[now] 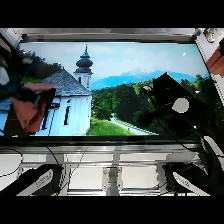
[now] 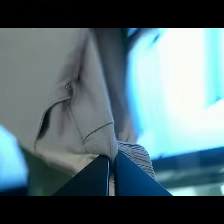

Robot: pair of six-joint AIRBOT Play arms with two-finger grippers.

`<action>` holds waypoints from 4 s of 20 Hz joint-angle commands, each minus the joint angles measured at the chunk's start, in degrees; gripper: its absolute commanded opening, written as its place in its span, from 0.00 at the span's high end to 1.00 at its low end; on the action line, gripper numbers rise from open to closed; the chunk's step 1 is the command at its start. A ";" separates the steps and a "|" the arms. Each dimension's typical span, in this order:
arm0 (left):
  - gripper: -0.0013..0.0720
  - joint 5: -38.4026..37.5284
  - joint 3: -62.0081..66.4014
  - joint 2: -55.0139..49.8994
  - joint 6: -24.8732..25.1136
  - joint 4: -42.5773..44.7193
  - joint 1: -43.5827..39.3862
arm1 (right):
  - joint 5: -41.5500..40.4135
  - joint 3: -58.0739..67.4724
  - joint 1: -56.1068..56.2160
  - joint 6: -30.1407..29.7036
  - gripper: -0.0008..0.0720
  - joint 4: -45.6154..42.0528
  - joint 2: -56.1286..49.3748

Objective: Fold the clothes and pants, and hang the long-sleeved shirts on hangers.

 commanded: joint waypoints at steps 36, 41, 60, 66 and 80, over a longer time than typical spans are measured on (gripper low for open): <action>0.96 -17.97 13.51 2.45 7.41 -10.71 -27.85 | -42.47 2.86 30.75 -12.90 0.41 -3.13 -22.64; 0.96 -15.93 13.51 6.12 7.43 -10.01 -27.34 | -31.69 2.99 30.69 -1.09 0.98 -3.17 -22.93; 0.96 0.07 13.51 18.49 -10.64 -13.51 -20.46 | 23.08 40.96 12.85 11.26 0.98 -10.69 8.35; 0.96 -5.70 13.49 18.78 -24.04 -6.43 -20.31 | 31.12 47.84 12.85 16.31 0.98 -6.95 8.15; 0.96 -0.11 13.42 -9.55 -14.60 0.79 -19.04 | 18.69 47.84 11.21 8.90 0.98 -26.45 -18.62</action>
